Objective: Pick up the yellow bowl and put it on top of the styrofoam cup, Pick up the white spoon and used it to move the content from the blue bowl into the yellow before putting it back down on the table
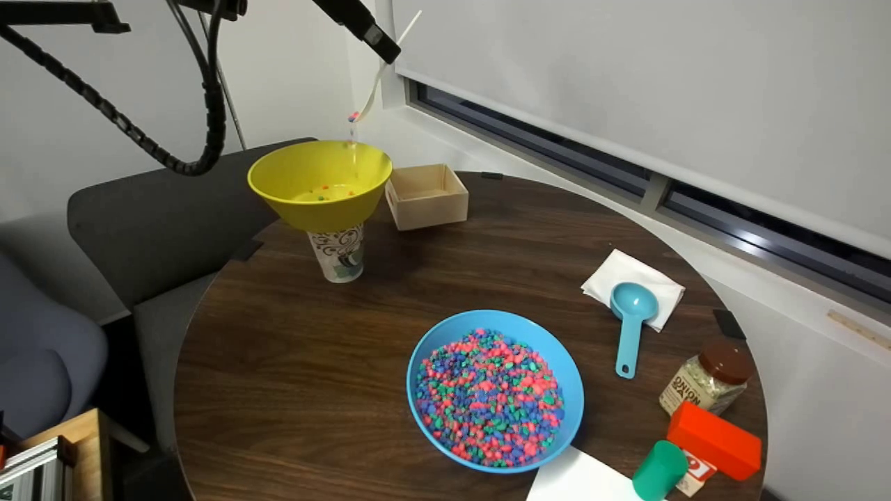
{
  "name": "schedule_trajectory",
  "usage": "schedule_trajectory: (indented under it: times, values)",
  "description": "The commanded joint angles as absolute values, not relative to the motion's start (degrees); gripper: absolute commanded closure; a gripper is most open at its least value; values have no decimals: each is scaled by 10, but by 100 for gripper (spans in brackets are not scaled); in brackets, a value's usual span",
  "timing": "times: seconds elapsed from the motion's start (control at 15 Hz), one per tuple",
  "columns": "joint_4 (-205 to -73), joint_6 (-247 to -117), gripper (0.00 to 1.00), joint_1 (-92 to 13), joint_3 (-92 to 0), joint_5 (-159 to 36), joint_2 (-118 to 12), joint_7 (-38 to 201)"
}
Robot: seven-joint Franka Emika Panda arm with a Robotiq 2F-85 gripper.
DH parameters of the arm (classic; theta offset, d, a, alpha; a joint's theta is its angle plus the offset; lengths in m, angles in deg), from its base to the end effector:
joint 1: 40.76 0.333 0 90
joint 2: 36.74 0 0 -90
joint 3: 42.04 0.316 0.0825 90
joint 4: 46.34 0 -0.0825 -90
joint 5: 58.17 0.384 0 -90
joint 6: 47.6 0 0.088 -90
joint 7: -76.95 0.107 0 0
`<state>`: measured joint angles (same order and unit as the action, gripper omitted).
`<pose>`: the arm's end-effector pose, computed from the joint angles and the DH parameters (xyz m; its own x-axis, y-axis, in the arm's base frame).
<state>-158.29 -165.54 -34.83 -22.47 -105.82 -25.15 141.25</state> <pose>0.4909 0.2072 0.6089 0.6525 -0.1443 0.7440 -0.4505 -0.8632 0.2277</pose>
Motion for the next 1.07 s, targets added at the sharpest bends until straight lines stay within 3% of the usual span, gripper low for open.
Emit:
schedule_trajectory:
  times: [0.0, 0.6, 1.0]
  values:
    - [-1595, -1646, 97, -329, -218, -1132, -252, 1443]
    - [-1600, -1619, 97, -298, -217, -1265, -254, 1478]
    - [-1597, -1627, 97, -291, -252, -1168, -237, 1442]
